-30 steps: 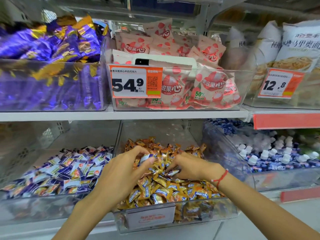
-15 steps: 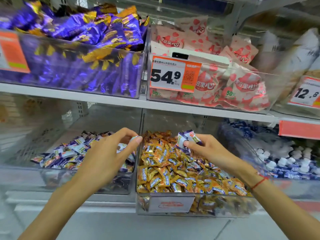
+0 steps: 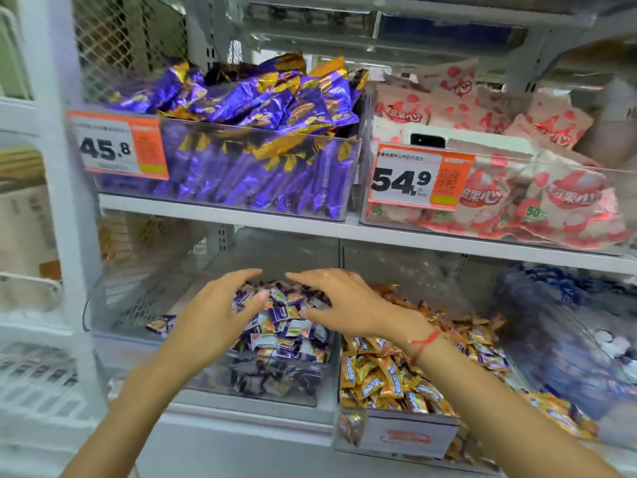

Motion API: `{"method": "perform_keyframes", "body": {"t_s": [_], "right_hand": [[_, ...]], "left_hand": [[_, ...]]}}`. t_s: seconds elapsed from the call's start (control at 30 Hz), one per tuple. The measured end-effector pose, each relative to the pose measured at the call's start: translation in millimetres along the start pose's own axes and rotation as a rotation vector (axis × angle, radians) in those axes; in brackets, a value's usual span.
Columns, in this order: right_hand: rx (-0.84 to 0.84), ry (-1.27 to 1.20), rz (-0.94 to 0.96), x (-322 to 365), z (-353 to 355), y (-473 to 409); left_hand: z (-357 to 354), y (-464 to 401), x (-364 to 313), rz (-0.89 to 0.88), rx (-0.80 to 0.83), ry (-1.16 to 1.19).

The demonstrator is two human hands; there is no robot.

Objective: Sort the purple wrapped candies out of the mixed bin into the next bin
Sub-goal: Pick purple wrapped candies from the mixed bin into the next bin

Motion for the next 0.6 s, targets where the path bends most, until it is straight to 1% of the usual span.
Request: {"method": "perform_keyframes", "body": {"t_s": [0.07, 0.1, 0.17, 0.23, 0.27, 0.3, 0.4, 0.47, 0.5, 0.53, 0.6], "right_hand": [[-0.066, -0.016, 0.005, -9.0, 5.4, 28.6], [-0.086, -0.019, -0.002, -15.4, 5.9, 43.8], [-0.109, -0.024, -0.042, -32.9, 4.0, 71.0], [-0.094, -0.024, -0.098, -53.2, -1.7, 89.8], [-0.073, -0.024, -0.127, -63.4, -5.4, 96.6], [-0.05, -0.021, -0.15, -72.4, -8.9, 102.2], [0.036, -0.042, -0.216, -99.1, -20.1, 113.7], [0.058, -0.086, -0.283, -116.4, -24.3, 121.1], [0.057, -0.109, -0.307, -123.8, -25.1, 125.1], [0.058, -0.124, -0.323, -130.2, -25.7, 129.5], [0.053, -0.135, -0.343, -141.5, -26.2, 138.2]], "left_hand": [[-15.4, 6.7, -6.1, -0.07, 0.035, -0.013], [-26.7, 8.3, -8.6, -0.082, 0.107, -0.042], [-51.7, 8.2, -12.2, -0.099, 0.316, -0.176], [-71.5, -0.9, -7.2, -0.059, 0.492, -0.331], [-79.1, -8.9, -4.0, -0.04, 0.538, -0.37], [-84.7, -17.8, -2.8, -0.033, 0.545, -0.384], [-91.9, -40.9, -2.6, -0.022, 0.487, -0.364], [-95.1, -45.0, -2.7, -0.006, 0.422, -0.331], [-95.9, -42.5, -3.3, -0.007, 0.362, -0.308], [-95.0, -37.1, -6.1, -0.028, 0.269, -0.271], [-88.9, -21.8, -20.2, -0.122, 0.025, -0.145]]}}
Point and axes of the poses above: each hand's wrist, its own y-axis away from the middle knuckle, its own z-axis out of the back of the hand, x = y × z, the point moved 2 cm from there along -y, towards the middle knuckle, and after that the axes turned 14 degrees about y, right-handed, at the moved point
